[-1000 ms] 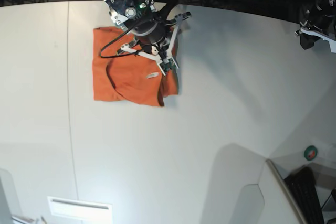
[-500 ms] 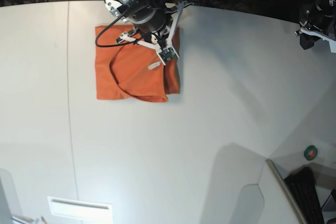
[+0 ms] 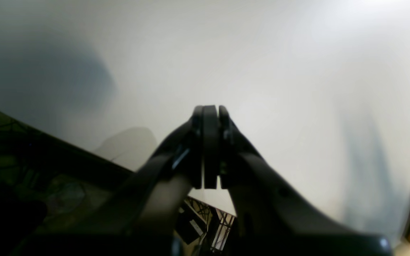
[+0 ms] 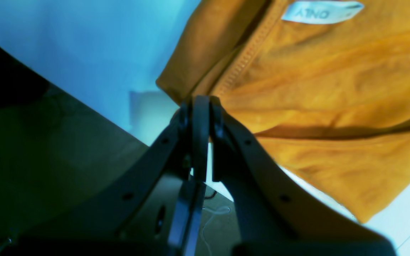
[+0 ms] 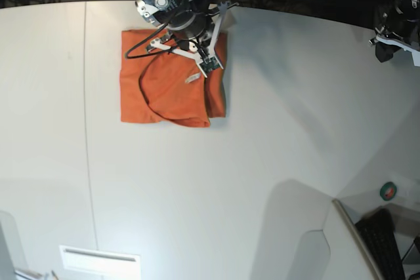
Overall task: Layout the t-shirt on the table in an organized manner, then fold the t-shirt properly
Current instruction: 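Press and smooth the folded bundle with the right gripper, left arm withdrawn, then grasp the bundle's edges with both grippers and tuck them under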
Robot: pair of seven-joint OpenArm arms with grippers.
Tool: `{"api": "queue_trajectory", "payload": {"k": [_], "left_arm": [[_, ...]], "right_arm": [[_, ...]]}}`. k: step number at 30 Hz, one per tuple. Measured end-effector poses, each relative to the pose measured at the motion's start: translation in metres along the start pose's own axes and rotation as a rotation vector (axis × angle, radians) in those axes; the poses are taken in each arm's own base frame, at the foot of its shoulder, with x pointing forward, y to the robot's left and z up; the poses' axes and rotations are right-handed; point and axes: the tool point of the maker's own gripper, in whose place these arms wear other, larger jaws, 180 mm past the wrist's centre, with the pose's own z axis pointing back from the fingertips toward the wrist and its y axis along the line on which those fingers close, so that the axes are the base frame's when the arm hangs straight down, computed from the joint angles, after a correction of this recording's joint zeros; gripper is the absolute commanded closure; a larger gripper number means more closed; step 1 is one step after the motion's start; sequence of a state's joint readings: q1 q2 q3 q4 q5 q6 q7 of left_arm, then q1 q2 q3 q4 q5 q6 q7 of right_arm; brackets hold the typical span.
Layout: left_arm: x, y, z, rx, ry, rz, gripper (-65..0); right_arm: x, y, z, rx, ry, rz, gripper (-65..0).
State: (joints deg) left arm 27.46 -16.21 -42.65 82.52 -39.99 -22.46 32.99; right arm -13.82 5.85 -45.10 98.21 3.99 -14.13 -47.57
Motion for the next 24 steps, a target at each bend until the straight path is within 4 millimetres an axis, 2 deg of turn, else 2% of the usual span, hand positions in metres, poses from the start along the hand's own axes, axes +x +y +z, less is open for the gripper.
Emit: {"api": "queue_trajectory", "payload": {"k": [5,14,15,17,19,21,23,24], "left_arm": [[0.0,0.0,0.0,0.0,0.0,-0.001,0.0],[-0.004,-0.003,-0.001,-0.004,0.001,0.014,0.0],[-0.005,-0.004,-0.001,-0.007,0.003,0.016,0.0],[-0.006,-0.006,-0.002,-0.011,0.009,0.011,0.0],[-0.01,-0.013,-0.006,-0.032,0.024,-0.004,0.0],[-0.015,-0.022,-0.009,-0.054,0.041,-0.01,0.0],[-0.02,-0.032,-0.012,-0.076,0.056,-0.021,0.0],[-0.023,-0.039,-0.013,-0.094,0.068,-0.037,0.0]], "right_arm": [[-0.012,0.006,-0.008,0.011,0.042,0.03,0.0],[0.001,0.011,-0.008,0.018,0.017,0.029,0.0],[0.0,0.011,-0.008,0.017,0.022,0.031,-1.8],[0.004,0.011,-0.003,0.021,0.006,0.029,-12.9],[0.016,0.014,0.005,0.032,-0.036,0.024,-20.7],[0.03,0.015,0.014,0.041,-0.085,0.018,-22.2],[0.038,0.002,0.02,0.023,-0.119,0.011,-21.8],[0.039,-0.01,0.021,-0.003,-0.122,-0.004,-19.4]]}}
